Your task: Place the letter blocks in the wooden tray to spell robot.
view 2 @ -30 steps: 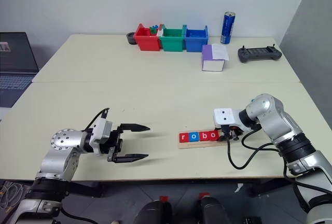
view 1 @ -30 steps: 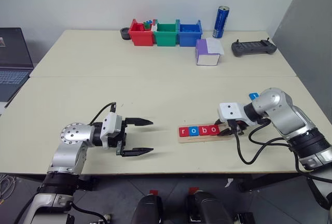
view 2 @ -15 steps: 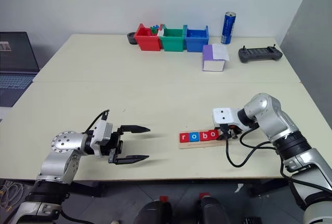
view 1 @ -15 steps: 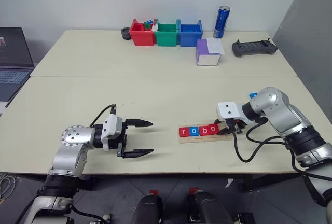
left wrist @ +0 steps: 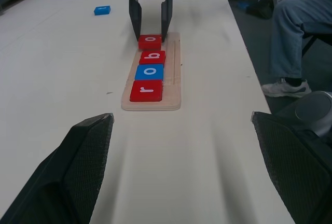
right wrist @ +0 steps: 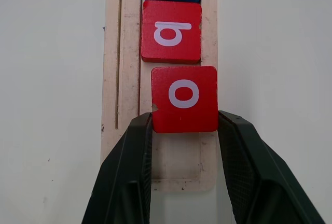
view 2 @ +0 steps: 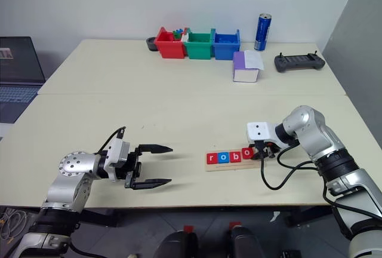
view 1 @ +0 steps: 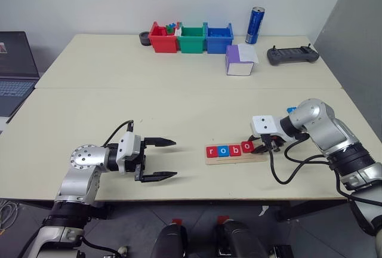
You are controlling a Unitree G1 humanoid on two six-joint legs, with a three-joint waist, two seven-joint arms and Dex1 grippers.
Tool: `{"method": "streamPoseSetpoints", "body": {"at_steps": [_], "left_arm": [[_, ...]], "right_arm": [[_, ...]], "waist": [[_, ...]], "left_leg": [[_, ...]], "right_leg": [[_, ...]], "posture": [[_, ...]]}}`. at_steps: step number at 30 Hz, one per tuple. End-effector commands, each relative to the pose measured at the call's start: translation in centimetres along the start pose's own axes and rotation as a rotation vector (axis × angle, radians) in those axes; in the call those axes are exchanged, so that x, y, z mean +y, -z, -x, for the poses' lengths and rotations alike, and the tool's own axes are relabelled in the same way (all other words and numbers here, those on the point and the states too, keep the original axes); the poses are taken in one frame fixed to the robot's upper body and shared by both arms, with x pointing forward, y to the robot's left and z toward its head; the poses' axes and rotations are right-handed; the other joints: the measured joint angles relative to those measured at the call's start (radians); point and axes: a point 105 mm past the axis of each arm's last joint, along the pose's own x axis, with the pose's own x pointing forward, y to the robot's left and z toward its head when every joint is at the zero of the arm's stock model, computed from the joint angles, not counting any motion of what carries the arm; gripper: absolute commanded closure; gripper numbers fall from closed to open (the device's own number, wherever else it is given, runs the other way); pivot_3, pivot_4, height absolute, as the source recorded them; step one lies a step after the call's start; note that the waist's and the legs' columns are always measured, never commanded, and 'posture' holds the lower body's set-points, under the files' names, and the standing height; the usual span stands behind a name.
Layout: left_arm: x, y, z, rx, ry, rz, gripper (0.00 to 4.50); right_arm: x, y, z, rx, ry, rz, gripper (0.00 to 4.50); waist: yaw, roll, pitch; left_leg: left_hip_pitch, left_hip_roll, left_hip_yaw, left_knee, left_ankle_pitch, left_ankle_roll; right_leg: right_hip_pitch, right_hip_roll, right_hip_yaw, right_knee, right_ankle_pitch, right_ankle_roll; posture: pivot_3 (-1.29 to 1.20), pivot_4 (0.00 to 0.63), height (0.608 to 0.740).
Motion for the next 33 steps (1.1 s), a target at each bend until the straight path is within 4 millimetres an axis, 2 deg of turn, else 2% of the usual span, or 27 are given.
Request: {"method": "streamPoseSetpoints", "body": {"at_steps": [1, 16, 33], "left_arm": [[0.25, -0.56, 0.12, -0.004, -0.011, -0.037, 0.00], [0.39, -0.57, 0.08, -0.005, -0.015, -0.039, 0.00], [0.40, -0.65, 0.12, -0.005, -0.025, -0.043, 0.00]], "right_arm": [[-0.47, -1.01, 0.76, -0.009, 0.021, 0.045, 3.06], [0.26, -1.46, 1.21, -0.021, -0.021, 0.040, 3.06], [-0.07, -0.94, 0.24, 0.007, -0.021, 0.004, 3.06]], "waist": [[0.000, 0.000, 0.000], [0.000, 0.000, 0.000], [0.000, 0.000, 0.000]], "left_leg": [[0.000, 0.000, 0.000, 0.000, 0.000, 0.000], [0.000, 0.000, 0.000, 0.000, 0.000, 0.000], [0.000, 0.000, 0.000, 0.000, 0.000, 0.000]], "right_leg": [[0.000, 0.000, 0.000, 0.000, 0.000, 0.000], [0.000, 0.000, 0.000, 0.000, 0.000, 0.000], [0.000, 0.000, 0.000, 0.000, 0.000, 0.000]], "posture": [[0.00, 0.150, 0.740], [0.00, 0.150, 0.740], [0.00, 0.150, 0.740]]}}
